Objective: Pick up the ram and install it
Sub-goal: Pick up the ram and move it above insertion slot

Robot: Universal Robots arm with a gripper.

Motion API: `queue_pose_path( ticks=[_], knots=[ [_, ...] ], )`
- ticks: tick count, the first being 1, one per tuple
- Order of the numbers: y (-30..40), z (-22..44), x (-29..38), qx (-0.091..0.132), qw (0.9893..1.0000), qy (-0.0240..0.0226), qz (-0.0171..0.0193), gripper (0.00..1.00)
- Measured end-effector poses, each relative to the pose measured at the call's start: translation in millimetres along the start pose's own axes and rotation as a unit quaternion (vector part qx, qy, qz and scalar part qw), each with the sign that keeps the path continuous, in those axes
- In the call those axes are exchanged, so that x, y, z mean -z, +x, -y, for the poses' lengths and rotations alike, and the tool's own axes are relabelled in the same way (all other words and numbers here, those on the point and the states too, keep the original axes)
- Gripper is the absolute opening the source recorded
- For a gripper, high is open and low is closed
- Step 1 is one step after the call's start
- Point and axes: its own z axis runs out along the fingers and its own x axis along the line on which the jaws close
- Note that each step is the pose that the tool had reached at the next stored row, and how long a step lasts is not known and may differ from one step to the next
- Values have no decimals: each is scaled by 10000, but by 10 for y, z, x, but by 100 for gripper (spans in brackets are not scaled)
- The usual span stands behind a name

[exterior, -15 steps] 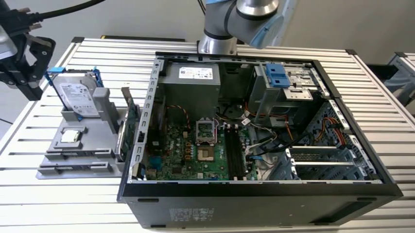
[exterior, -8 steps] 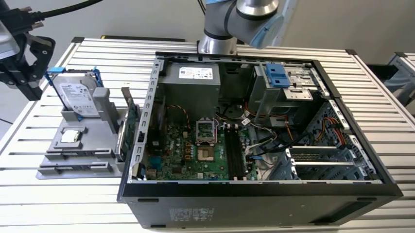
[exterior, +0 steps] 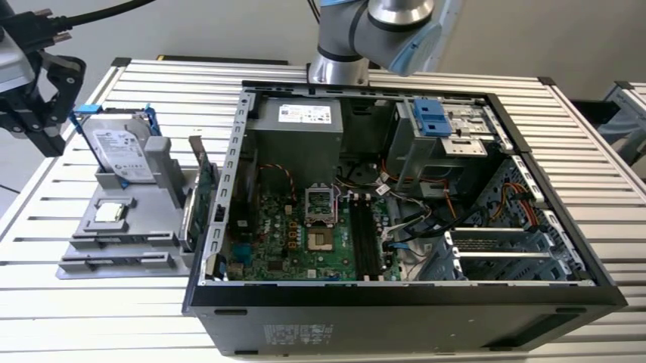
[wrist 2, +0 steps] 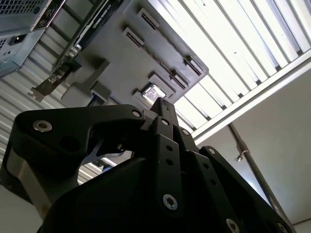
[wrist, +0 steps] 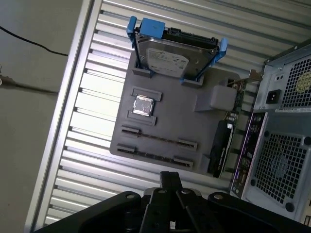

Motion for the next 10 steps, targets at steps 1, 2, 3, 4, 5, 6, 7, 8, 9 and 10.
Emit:
queue_pose_path(
  ticks=[1,2,3,4,5,6,7,8,9,10],
  knots=[
    [0,0,0,21,10000,0,-1,0],
    [0,0,0,41,10000,-1,-2,0],
    [0,0,0,62,10000,-1,-3,0],
    [1,0,0,119,9999,-2,-6,0],
    [1,-1,0,177,9998,-3,-9,0],
    [1,-1,0,197,9998,-4,-10,0],
    [1,0,0,218,9998,-4,-11,0],
    [2,-1,0,240,9997,-5,-12,0],
    [2,-1,0,260,9997,-5,-13,0],
    [2,-1,0,281,9996,-5,-14,0]
  ],
)
